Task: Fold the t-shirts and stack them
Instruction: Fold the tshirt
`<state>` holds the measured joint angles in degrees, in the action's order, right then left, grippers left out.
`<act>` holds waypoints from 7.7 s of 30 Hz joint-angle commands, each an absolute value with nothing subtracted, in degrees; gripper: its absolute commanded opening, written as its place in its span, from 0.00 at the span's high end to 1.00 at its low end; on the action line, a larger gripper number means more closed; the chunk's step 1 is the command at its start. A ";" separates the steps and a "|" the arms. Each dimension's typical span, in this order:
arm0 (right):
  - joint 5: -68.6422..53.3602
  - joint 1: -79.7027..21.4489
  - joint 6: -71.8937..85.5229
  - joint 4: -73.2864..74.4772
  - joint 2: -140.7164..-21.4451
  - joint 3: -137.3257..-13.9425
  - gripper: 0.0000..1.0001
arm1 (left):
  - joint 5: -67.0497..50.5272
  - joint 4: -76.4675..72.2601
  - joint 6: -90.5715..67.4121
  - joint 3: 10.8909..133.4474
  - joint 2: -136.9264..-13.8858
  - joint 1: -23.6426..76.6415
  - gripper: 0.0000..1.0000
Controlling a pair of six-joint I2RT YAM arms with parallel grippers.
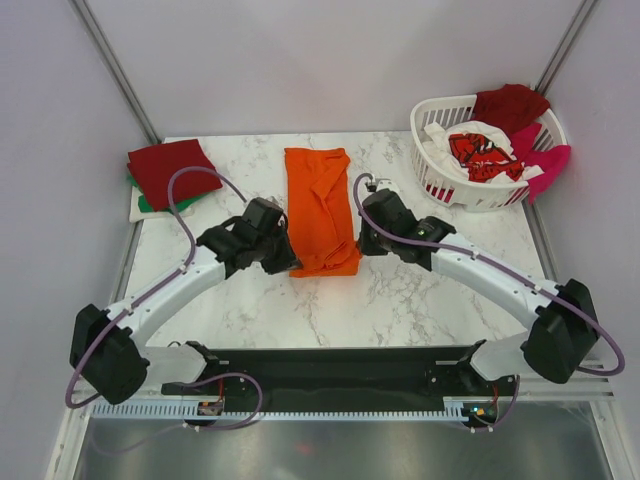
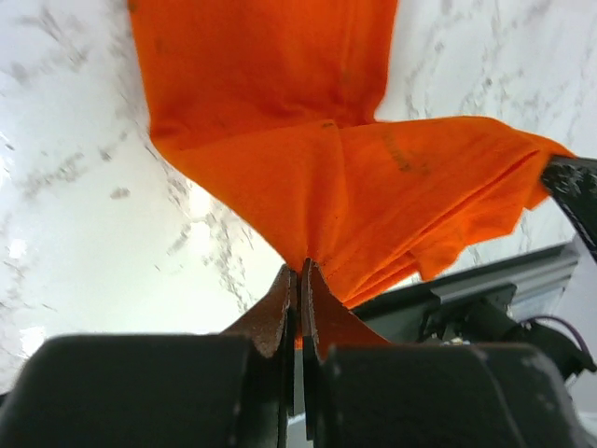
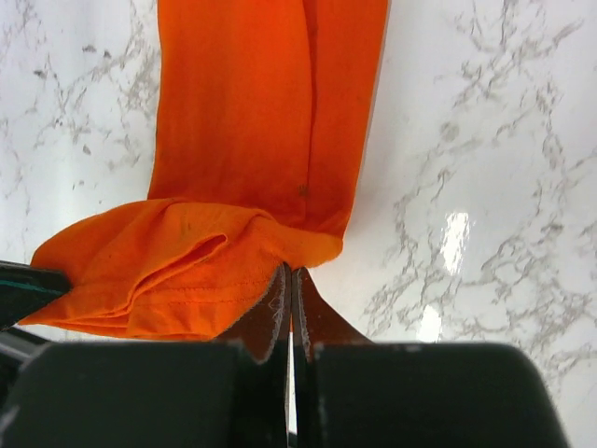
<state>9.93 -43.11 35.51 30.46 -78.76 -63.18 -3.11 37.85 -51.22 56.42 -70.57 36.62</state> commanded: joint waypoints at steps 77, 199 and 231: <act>-19.60 -33.49 26.54 23.20 -120.40 -94.92 0.89 | -1.69 45.08 -21.36 70.23 -76.12 20.92 0.43; -35.67 -26.98 24.26 1.05 -95.03 -47.02 1.00 | -0.79 23.20 -32.87 55.55 -98.88 28.65 0.77; -25.16 -23.91 25.67 -2.04 -103.19 -43.16 1.00 | -2.46 22.85 -32.87 51.33 -93.78 28.74 0.78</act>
<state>-33.36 -24.10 28.77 -11.86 -104.62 -46.46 -3.42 21.50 -32.60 53.45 -95.39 28.64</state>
